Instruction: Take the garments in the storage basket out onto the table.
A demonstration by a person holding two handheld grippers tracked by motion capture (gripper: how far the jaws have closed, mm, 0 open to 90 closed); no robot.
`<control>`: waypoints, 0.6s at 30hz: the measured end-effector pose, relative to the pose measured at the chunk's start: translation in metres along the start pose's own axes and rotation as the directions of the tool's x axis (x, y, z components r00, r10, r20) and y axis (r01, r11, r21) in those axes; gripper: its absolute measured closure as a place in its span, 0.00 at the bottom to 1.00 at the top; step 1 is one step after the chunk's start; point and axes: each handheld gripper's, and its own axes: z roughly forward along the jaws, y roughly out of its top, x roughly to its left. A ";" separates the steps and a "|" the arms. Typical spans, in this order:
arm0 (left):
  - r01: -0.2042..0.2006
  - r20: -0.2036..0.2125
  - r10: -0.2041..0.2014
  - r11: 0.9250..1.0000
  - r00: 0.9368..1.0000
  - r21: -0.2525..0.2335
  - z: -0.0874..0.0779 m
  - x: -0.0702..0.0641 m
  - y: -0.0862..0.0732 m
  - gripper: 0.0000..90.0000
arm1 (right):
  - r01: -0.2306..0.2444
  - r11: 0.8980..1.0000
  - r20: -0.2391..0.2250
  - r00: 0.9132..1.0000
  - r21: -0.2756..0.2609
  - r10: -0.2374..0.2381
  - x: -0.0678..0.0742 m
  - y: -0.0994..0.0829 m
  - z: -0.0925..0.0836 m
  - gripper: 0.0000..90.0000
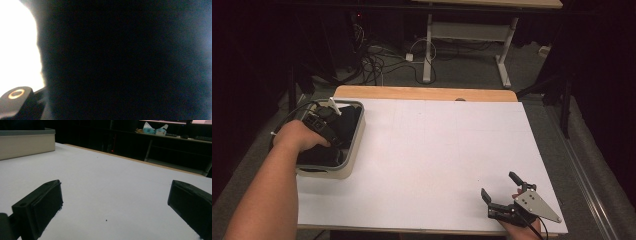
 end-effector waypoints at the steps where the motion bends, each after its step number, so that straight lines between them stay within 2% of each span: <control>1: 0.000 0.000 0.000 1.000 1.000 0.000 0.000 0.000 0.000 0.61 | 0.000 1.000 0.000 1.000 0.000 0.000 0.000 0.000 0.000 0.00; 9: 0.014 -0.001 -0.014 1.000 1.000 0.018 -0.008 0.000 -0.002 0.61 | -0.002 1.000 -0.002 1.000 0.002 0.002 0.000 0.000 0.000 0.00; 18: 0.002 -0.003 -0.002 0.998 1.000 0.056 -0.022 -0.002 0.001 0.61 | 0.004 1.000 -0.012 1.000 0.005 -0.004 0.002 -0.001 0.002 0.00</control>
